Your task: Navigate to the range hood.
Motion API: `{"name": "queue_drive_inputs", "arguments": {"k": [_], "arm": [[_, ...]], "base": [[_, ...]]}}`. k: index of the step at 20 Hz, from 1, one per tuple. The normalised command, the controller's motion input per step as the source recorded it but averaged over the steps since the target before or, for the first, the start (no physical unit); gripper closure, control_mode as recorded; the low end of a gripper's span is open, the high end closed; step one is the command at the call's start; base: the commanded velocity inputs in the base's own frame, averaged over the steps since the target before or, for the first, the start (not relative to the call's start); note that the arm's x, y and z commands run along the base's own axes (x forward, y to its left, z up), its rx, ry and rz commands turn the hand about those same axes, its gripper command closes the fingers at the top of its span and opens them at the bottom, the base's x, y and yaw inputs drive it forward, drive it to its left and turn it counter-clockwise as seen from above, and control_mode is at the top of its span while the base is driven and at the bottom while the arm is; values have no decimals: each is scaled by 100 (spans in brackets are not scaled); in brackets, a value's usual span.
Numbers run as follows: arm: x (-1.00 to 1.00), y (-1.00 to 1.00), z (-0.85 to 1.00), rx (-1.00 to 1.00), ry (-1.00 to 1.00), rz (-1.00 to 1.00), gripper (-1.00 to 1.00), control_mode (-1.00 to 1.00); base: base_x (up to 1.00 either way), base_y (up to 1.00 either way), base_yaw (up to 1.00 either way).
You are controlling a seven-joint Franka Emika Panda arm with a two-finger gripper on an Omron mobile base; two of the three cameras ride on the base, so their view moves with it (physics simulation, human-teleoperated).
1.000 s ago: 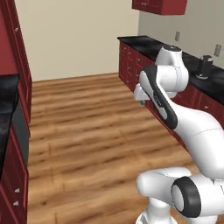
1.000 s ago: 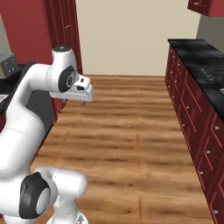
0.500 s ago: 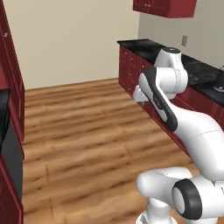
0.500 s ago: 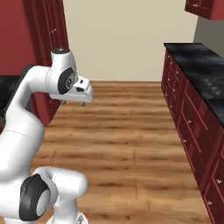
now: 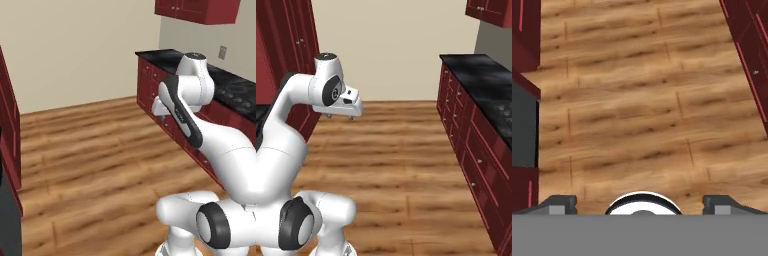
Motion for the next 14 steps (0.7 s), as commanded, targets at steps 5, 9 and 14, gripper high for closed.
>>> {"name": "queue_drive_inputs", "arguments": {"k": [5,9,14], "arm": [[0,0,0,0,0,0,-100,100],[0,0,0,0,0,0,-100,100],[0,0,0,0,0,0,-100,100]], "base": [[100,56,-13],[100,62,-13],[100,64,-13]]}}
